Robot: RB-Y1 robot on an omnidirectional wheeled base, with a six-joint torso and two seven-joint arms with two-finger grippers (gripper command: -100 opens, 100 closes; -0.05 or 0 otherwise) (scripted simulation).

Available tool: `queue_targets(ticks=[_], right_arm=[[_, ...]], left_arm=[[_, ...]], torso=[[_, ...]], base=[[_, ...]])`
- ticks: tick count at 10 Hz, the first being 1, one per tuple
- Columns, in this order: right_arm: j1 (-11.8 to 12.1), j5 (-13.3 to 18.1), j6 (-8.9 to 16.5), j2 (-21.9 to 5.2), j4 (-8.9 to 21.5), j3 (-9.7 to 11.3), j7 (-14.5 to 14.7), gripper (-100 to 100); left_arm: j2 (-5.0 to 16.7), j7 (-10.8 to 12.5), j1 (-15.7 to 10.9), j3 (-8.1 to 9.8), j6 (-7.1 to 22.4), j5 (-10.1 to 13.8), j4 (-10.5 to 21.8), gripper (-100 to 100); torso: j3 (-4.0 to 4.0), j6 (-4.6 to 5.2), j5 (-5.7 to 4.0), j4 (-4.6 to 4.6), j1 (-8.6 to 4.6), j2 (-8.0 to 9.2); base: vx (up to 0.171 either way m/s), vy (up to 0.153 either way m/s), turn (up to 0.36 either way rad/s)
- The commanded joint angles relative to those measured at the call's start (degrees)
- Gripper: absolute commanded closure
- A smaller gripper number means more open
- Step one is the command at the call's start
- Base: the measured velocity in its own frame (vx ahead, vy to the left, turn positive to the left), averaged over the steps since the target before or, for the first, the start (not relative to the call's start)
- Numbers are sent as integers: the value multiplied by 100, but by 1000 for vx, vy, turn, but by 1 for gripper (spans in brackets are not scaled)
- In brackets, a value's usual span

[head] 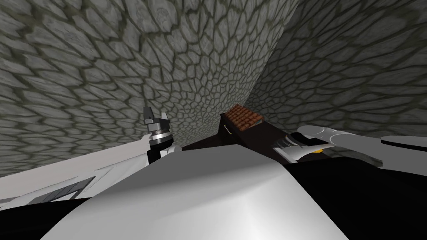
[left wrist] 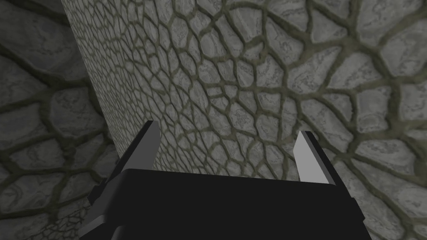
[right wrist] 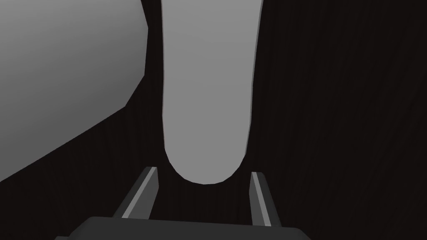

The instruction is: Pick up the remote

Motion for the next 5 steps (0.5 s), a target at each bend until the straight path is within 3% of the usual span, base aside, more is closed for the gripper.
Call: queue_targets(ticks=[1,3,4,5], right_arm=[[24,-6,16,-129,-204,-39,133,100],[9,19,-1,-220,-338,-63,251,100],[-2,27,1,-180,-287,-49,195,100],[0,30,4,-188,-302,-49,204,0]], left_arm=[[0,0,0,0,0,0,0,0],[0,0,1,0,0,0,0,0],[0,0,0,0,0,0,0,0],[0,0,-1,0,0,0,0,0]], torso=[[0,0,0,0,0,0],[3,5,2,2,0,5],[7,1,2,3,-3,11],[17,-5,-1,7,-9,30]], base=[[145,20,-241],[138,23,-243],[50,9,-39],[9,3,10]])
